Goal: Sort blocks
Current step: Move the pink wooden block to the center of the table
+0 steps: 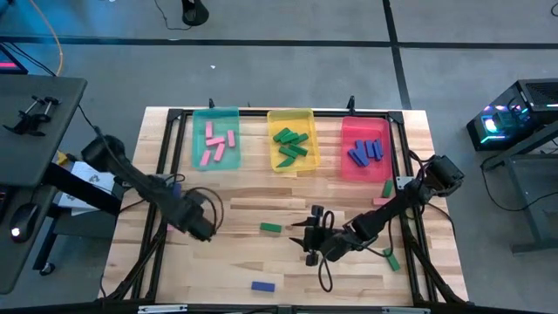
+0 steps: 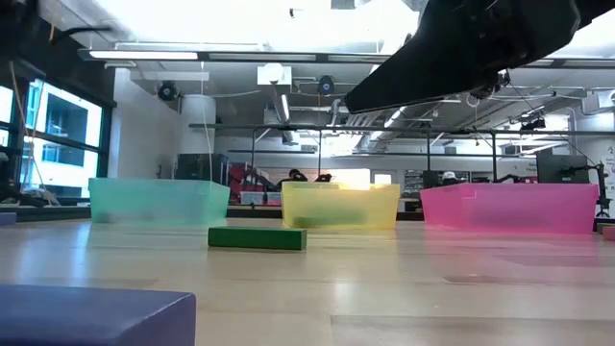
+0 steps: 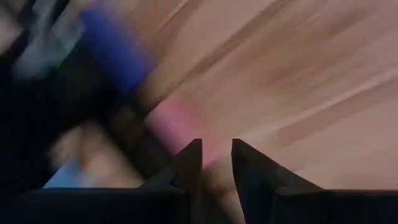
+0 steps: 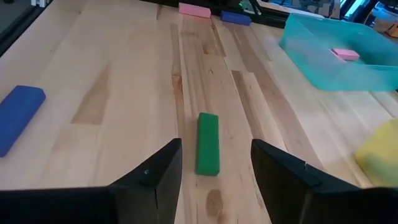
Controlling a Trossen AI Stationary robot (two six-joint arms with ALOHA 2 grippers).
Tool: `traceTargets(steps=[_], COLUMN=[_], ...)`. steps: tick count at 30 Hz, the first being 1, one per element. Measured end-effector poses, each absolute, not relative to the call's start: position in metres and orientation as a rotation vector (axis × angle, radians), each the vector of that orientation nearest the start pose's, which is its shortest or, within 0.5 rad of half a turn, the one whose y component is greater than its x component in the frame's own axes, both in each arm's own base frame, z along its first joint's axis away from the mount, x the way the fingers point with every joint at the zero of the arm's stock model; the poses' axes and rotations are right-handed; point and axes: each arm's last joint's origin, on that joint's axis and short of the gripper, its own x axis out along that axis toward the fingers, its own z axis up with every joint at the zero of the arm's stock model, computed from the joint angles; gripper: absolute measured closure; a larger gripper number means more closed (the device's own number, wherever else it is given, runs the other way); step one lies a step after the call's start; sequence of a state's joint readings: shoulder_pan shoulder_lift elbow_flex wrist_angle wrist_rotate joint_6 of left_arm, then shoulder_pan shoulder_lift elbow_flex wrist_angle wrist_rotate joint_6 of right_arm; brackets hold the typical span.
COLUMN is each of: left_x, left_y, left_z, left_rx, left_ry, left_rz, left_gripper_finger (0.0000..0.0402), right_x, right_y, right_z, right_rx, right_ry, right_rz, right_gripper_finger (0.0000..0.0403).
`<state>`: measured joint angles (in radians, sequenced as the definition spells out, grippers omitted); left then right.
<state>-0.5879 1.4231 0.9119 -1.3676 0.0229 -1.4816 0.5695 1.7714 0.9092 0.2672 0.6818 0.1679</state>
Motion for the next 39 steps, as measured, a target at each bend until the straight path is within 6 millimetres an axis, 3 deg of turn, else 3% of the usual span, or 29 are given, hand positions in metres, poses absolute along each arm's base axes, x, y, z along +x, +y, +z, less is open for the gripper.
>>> traceTargets(steps=[3, 8, 18, 23, 34, 39], left_x=[0.158, 0.169, 0.186, 0.177, 0.155, 0.168], left_y=[-0.115, -0.116, -0.105, -0.101, -0.090, -0.096], left_z=[0.194, 0.175, 0.136, 0.114, 0.094, 0.101], left_rx=[-0.451, -0.358, -0.169, -0.142, -0.231, -0.248], left_ry=[1.761, 1.872, 2.185, 2.318, 2.342, 2.298], left_rz=[1.026, 0.997, 0.870, 0.782, 0.690, 0.654], left_gripper_finger=[0.0354, 0.0396, 0.0401, 0.0401, 0.0401, 0.0401], right_x=[0.307, 0.308, 0.308, 0.308, 0.307, 0.307], right_y=[0.174, 0.172, 0.173, 0.174, 0.175, 0.175], right_z=[0.165, 0.165, 0.165, 0.164, 0.164, 0.164], right_rx=[-0.199, -0.201, -0.192, -0.186, -0.183, -0.182], right_ry=[0.472, 0.472, 0.476, 0.480, 0.481, 0.481], right_rz=[-0.147, -0.150, -0.133, -0.119, -0.108, -0.109], right_gripper_finger=[0.0227, 0.0227, 0.0227, 0.0227, 0.0227, 0.0227])
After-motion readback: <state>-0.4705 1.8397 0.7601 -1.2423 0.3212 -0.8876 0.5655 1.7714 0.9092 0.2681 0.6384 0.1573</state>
